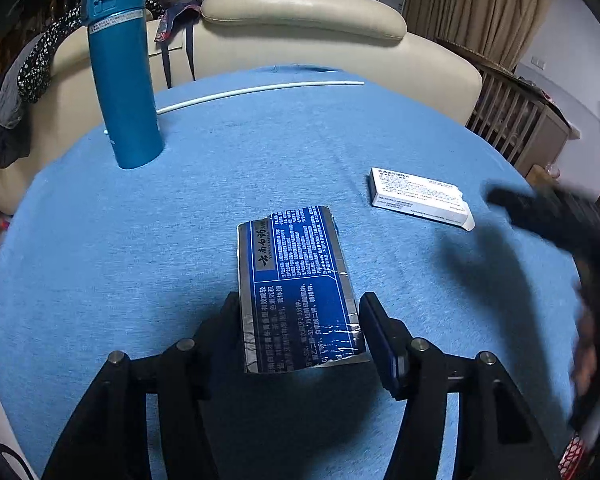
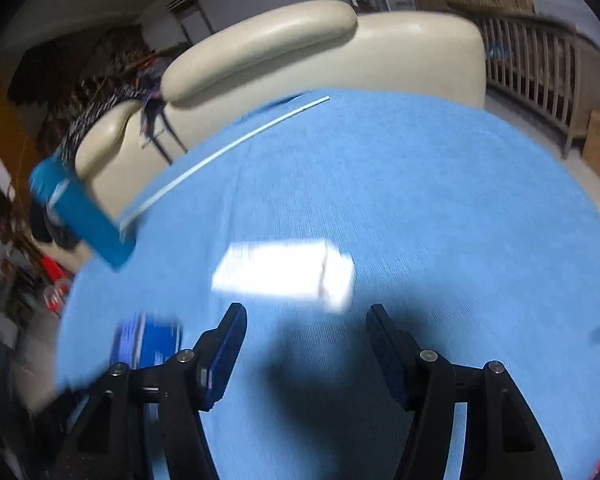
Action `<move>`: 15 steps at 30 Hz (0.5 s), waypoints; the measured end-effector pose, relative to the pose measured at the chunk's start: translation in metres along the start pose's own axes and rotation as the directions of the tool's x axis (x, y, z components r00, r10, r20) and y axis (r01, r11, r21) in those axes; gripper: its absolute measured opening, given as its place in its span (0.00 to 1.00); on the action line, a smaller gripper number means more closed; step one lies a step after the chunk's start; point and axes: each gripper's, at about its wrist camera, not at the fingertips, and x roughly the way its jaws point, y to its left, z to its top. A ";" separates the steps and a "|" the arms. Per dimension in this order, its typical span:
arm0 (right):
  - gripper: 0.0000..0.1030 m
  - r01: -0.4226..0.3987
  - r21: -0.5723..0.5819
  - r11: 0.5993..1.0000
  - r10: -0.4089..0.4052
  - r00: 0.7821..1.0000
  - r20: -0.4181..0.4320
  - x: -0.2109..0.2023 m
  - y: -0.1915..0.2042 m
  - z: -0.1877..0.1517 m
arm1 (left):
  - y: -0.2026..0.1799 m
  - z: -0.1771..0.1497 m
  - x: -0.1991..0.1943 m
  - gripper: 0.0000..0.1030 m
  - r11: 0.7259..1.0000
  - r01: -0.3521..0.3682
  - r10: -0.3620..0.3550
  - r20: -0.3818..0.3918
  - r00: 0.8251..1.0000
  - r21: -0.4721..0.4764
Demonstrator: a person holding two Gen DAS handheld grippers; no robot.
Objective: Collect trash
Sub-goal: 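Grasp the blue medicine box with the left tool while the right tool grasps the white box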
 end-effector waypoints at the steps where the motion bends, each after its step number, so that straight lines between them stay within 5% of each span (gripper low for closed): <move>1: 0.64 -0.013 0.017 1.000 0.013 1.000 -0.008 0.013 0.001 0.011 | 0.001 0.000 -0.001 0.59 1.000 -0.006 0.006 -0.001 1.000 -0.001; 5: 0.64 -0.026 0.054 0.998 0.029 0.999 -0.041 0.055 -0.002 0.043 | 0.005 -0.002 -0.003 0.59 1.000 -0.019 0.019 -0.007 1.000 -0.003; 11: 0.67 -0.039 0.059 0.998 0.045 0.994 -0.103 0.088 -0.005 0.048 | 0.008 -0.002 -0.002 0.59 1.000 -0.023 0.023 -0.016 1.000 -0.019; 15: 0.66 -0.175 0.032 0.984 0.178 0.963 -0.203 0.075 0.009 0.022 | 0.005 0.000 0.000 0.59 0.999 -0.029 0.028 -0.018 0.999 -0.029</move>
